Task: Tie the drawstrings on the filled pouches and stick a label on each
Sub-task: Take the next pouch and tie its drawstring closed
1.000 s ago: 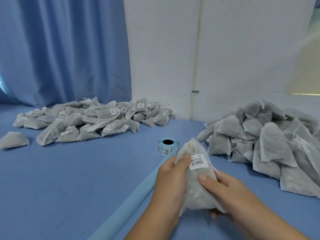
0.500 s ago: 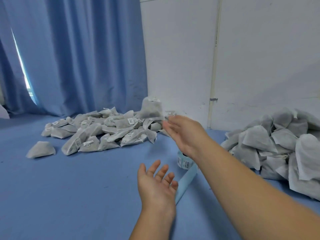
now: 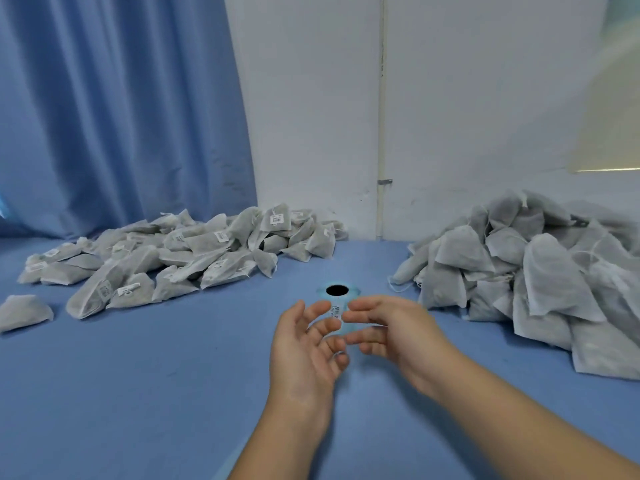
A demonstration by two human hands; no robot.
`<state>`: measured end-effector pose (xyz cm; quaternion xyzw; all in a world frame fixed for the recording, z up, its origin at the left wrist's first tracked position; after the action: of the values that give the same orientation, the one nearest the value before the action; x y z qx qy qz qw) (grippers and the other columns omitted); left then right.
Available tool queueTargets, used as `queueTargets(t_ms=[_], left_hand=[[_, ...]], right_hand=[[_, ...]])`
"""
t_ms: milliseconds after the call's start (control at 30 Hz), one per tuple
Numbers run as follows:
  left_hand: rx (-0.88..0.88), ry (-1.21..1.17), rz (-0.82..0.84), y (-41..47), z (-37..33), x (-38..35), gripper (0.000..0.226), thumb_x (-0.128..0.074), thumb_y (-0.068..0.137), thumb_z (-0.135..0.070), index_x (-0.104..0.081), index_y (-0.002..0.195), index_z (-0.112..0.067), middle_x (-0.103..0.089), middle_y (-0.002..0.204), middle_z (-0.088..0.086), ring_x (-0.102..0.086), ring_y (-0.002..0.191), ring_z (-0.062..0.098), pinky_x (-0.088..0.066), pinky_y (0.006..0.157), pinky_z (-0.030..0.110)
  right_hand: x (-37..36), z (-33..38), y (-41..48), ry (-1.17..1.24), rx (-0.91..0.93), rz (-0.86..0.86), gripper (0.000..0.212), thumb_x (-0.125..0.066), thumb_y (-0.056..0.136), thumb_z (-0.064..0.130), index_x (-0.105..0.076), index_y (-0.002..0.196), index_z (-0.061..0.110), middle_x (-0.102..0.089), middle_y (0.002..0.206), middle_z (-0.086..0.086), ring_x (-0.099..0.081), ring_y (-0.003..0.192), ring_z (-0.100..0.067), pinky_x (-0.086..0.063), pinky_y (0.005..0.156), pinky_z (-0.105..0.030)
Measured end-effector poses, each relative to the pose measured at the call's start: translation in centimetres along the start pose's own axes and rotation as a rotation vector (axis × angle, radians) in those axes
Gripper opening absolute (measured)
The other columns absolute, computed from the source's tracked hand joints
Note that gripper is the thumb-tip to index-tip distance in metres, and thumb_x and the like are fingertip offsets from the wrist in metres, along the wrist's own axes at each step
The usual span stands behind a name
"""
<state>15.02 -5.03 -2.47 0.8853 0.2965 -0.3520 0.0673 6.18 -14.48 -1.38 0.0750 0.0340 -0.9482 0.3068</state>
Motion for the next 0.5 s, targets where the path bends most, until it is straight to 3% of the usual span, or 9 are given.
queueTargets(t_ms=[167, 233, 300, 500], left_hand=[[-0.042, 0.301, 0.161, -1.0, 2.2, -2.6, 0.028, -0.057, 0.073, -0.03, -0.064, 0.089, -0.009, -0.057, 0.063, 0.004, -0.046, 0.044, 0.016, -0.036, 0.043, 0.024], [-0.088, 0.44, 0.209, -1.4, 3.2, -3.4, 0.016, -0.054, 0.087, -0.019, -0.064, 0.089, -0.008, -0.058, 0.063, 0.003, -0.045, 0.044, 0.015, -0.035, 0.044, 0.023], [-0.128, 0.581, 0.232, -1.9, 4.3, -3.9, 0.017, -0.05, 0.095, -0.011, -0.065, 0.087, -0.008, -0.058, 0.062, 0.0, -0.045, 0.045, 0.012, -0.035, 0.046, 0.023], [-0.251, 0.811, 0.127, -1.7, 7.0, -7.0, 0.018, -0.055, 0.091, -0.006, -0.067, 0.086, -0.018, -0.061, 0.064, -0.005, -0.047, 0.048, 0.008, -0.036, 0.044, 0.013]], right_hand=[[7.3, -1.4, -4.2, -0.151, 0.019, -0.08, 0.03, -0.041, 0.089, -0.005, -0.069, 0.082, 0.003, -0.074, 0.082, -0.013, -0.066, 0.052, -0.027, -0.046, 0.044, -0.024], [10.3, -1.7, -5.1, -0.144, 0.021, -0.151, 0.033, -0.039, 0.088, -0.008, -0.068, 0.077, 0.003, -0.073, 0.08, -0.017, -0.063, 0.048, -0.027, -0.043, 0.04, -0.024], [13.0, -1.3, -5.1, -0.101, 0.044, -0.24, 0.034, -0.038, 0.089, -0.008, -0.067, 0.076, 0.002, -0.073, 0.076, -0.016, -0.062, 0.044, -0.025, -0.042, 0.038, -0.023], [17.8, 1.4, -5.3, -0.192, 0.204, -0.466, 0.029, -0.039, 0.092, -0.002, -0.064, 0.086, 0.011, -0.067, 0.08, -0.009, -0.059, 0.044, -0.016, -0.041, 0.043, -0.023]])
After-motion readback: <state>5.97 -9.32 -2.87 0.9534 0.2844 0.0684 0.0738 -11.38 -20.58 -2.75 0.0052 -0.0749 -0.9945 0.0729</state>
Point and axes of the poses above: each hand's wrist, its own y-axis towards the middle knuckle, its own x-axis out of the back of the hand, z = x × y, the point moved 10 cm from there along y, towards the middle knuckle
